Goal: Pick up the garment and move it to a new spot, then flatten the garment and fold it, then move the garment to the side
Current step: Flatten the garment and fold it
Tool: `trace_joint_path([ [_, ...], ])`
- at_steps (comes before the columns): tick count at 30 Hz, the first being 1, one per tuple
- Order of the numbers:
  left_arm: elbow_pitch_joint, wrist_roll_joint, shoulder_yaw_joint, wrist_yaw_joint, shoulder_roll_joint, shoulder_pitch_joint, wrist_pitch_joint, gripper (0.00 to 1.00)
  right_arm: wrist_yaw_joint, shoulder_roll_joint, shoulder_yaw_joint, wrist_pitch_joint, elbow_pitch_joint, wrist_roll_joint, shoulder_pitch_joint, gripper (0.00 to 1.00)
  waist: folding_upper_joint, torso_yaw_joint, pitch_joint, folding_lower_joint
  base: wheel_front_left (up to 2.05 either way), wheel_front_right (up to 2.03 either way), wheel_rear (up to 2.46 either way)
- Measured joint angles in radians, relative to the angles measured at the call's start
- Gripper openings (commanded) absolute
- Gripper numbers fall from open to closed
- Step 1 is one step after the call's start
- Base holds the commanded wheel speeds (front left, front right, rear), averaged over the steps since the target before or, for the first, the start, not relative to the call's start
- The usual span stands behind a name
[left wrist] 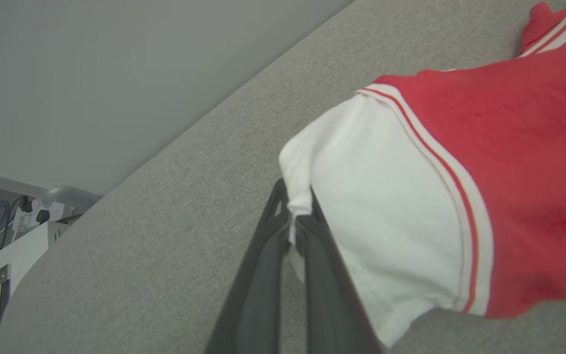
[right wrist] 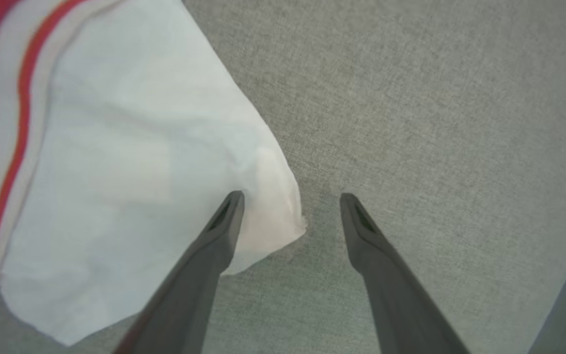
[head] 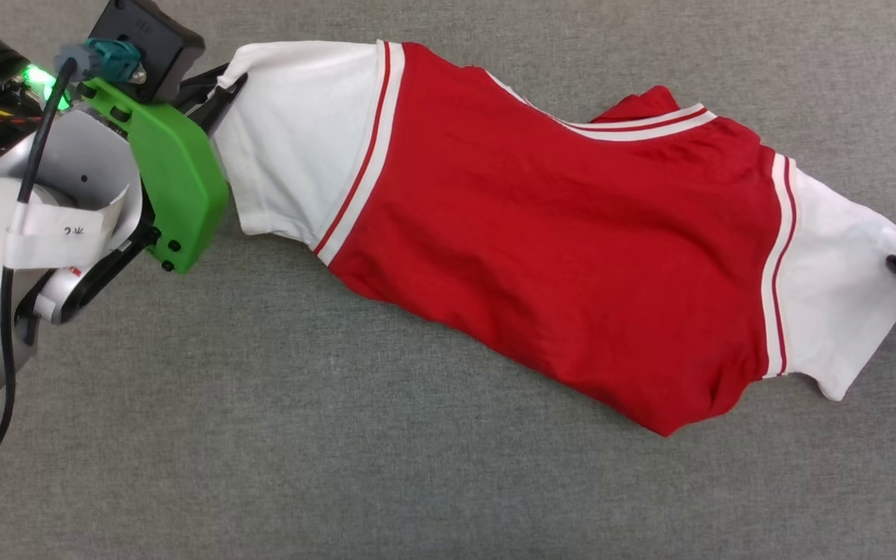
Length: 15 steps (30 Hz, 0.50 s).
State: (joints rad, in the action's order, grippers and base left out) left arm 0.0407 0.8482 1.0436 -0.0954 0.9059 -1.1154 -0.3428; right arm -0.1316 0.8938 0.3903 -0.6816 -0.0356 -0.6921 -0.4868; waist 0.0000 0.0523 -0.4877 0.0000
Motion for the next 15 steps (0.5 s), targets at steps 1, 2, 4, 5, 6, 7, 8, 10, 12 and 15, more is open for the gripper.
trace_joint_path([
  [1, 0.002, -0.003, 0.0, -0.002, -0.001, -0.002, 0.0, 0.0, 0.0, -0.01, 0.014, 0.0, -0.022, -0.001, -0.01, 1.0, 0.0, -0.002, -0.006, 0.0, 0.0, 0.0, 0.0],
  [2, 0.003, -0.004, -0.001, -0.003, -0.004, -0.004, 0.0, 0.0, 0.0, -0.019, 0.035, 0.001, -0.044, -0.001, -0.018, 1.0, 0.0, -0.005, -0.013, 0.0, 0.0, 0.0, 0.0],
  [4, 0.003, -0.007, -0.001, -0.003, -0.007, -0.009, 0.0, 0.0, 0.0, -0.03, 0.058, 0.016, -0.083, -0.005, -0.034, 1.0, 0.0, -0.01, -0.026, 0.0, 0.0, 0.0, 0.0],
  [5, 0.002, -0.01, -0.001, -0.003, -0.01, -0.012, 0.001, 0.0, 0.0, -0.031, 0.072, 0.026, -0.104, -0.007, -0.046, 1.0, 0.0, -0.013, -0.033, 0.0, 0.0, 0.0, 0.0],
  [6, 0.002, -0.011, -0.001, -0.005, -0.012, -0.014, 0.004, 0.0, 0.002, -0.036, 0.085, 0.034, -0.122, -0.011, -0.055, 1.0, 0.0, -0.014, -0.039, 0.0, 0.0, 0.0, 0.0],
  [7, 0.0, -0.011, -0.001, -0.006, -0.014, -0.014, 0.005, 0.0, 0.002, -0.038, 0.097, 0.043, -0.134, -0.016, -0.061, 1.0, 0.0, -0.016, -0.044, 0.0, 0.0, 0.0, 0.0],
  [8, -0.003, -0.011, 0.0, -0.006, -0.018, -0.014, 0.008, 0.0, 0.002, -0.038, 0.116, 0.05, -0.142, -0.022, -0.07, 1.0, -0.0001, -0.017, -0.048, 0.0, 0.0, 0.0, 0.0],
  [10, -0.008, -0.011, 0.001, -0.005, -0.021, -0.014, 0.009, 0.0, 0.002, -0.031, 0.147, 0.064, -0.155, -0.038, -0.084, 1.0, -0.0001, -0.019, -0.051, -0.0001, 0.0, 0.0, 0.0],
  [12, -0.015, -0.011, 0.002, -0.005, -0.021, -0.014, 0.014, 0.0, 0.004, -0.028, 0.168, 0.082, -0.168, -0.059, -0.095, 0.47, -0.0001, -0.017, -0.047, -0.0001, 0.0, 0.0, 0.0],
  [15, -0.029, -0.011, 0.004, -0.004, -0.02, -0.013, 0.02, 0.0, 0.006, -0.03, 0.196, 0.129, -0.188, -0.078, -0.105, 0.0, 0.0, -0.011, -0.035, -0.0001, 0.0, 0.0, 0.0],
])
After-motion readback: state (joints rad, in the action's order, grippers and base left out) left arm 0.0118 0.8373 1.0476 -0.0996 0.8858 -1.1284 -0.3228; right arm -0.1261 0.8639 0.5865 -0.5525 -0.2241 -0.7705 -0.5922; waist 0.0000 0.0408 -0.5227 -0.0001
